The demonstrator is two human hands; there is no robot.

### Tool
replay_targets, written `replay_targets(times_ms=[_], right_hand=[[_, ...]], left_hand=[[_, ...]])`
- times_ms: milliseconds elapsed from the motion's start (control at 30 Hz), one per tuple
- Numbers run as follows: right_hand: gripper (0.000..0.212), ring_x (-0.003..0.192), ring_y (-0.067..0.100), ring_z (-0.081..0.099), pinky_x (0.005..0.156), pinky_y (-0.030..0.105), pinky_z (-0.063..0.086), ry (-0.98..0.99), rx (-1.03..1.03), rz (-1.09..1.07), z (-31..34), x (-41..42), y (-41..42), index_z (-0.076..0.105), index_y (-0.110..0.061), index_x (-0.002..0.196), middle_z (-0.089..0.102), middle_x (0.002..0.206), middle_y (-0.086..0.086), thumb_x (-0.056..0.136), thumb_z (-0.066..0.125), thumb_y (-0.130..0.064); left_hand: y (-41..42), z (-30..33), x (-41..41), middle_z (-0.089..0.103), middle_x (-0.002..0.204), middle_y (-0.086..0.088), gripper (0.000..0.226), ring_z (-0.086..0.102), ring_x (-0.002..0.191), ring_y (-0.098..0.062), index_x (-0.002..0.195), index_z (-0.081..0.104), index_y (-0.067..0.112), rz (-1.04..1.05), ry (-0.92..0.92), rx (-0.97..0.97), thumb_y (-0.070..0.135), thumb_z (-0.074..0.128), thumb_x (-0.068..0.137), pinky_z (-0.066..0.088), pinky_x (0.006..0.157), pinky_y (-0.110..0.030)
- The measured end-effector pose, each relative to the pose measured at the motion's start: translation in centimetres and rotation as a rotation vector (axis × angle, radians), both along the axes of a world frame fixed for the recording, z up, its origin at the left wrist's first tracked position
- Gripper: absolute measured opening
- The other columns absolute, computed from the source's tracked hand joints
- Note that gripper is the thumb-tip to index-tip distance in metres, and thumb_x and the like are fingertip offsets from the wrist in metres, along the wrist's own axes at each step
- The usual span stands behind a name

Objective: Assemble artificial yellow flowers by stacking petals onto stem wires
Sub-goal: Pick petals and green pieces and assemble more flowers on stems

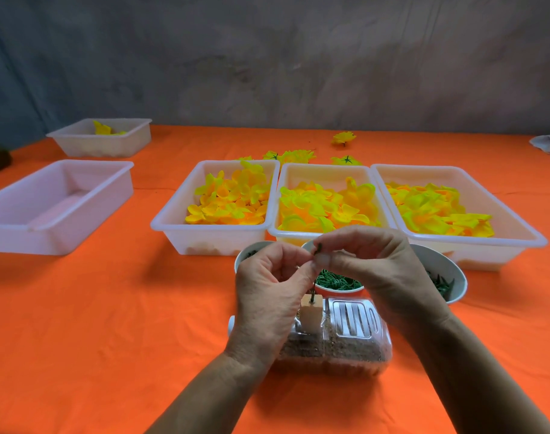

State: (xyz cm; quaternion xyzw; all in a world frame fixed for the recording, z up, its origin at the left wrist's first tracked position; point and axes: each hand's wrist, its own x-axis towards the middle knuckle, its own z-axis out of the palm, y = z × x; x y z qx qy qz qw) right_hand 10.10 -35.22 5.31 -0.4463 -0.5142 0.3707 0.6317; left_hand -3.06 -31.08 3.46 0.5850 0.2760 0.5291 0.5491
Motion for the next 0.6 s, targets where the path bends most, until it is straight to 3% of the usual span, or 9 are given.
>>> replay_targets(times_ms=[200, 400, 600], right_hand=[[0.019, 0.078, 0.02, 0.069, 0.072, 0.027, 0.055, 0.043, -0.044, -0.012, -0.3, 0.07, -0.12, 0.075, -0.005, 0.081, 0.073, 0.084, 0.015, 0.062, 0.074, -0.009], [0.029, 0.081, 0.027, 0.065, 0.088, 0.047, 0.051, 0.105, -0.142, -0.008, -0.39, -0.07, -0.01, 0.075, -0.006, 0.082, 0.071, 0.089, 0.022, 0.058, 0.075, -0.021], [0.012, 0.075, 0.019, 0.067, 0.076, 0.031, 0.055, 0.03, -0.089, -0.013, -0.3, -0.26, -0.21, 0.075, -0.011, 0.077, 0.073, 0.081, 0.013, 0.065, 0.08, -0.009]], left_hand=[[0.18, -0.34, 0.04, 0.061, 0.06, -0.003, 0.012, 0.053, 0.055, -0.011, 0.068, 0.065, 0.006, 0.01, 0.021, 0.007, 0.005, 0.075, 0.074, 0.045, 0.052, -0.019], [-0.06, -0.28, -0.04, 0.064, 0.069, -0.021, 0.016, 0.055, 0.063, -0.021, 0.068, 0.064, 0.003, 0.009, 0.008, -0.001, 0.012, 0.077, 0.069, 0.047, 0.061, -0.033], [-0.22, -0.18, -0.18, 0.062, 0.061, -0.005, 0.017, 0.053, 0.059, -0.015, 0.066, 0.064, 0.008, 0.001, 0.018, -0.013, 0.02, 0.077, 0.064, 0.045, 0.055, -0.026]])
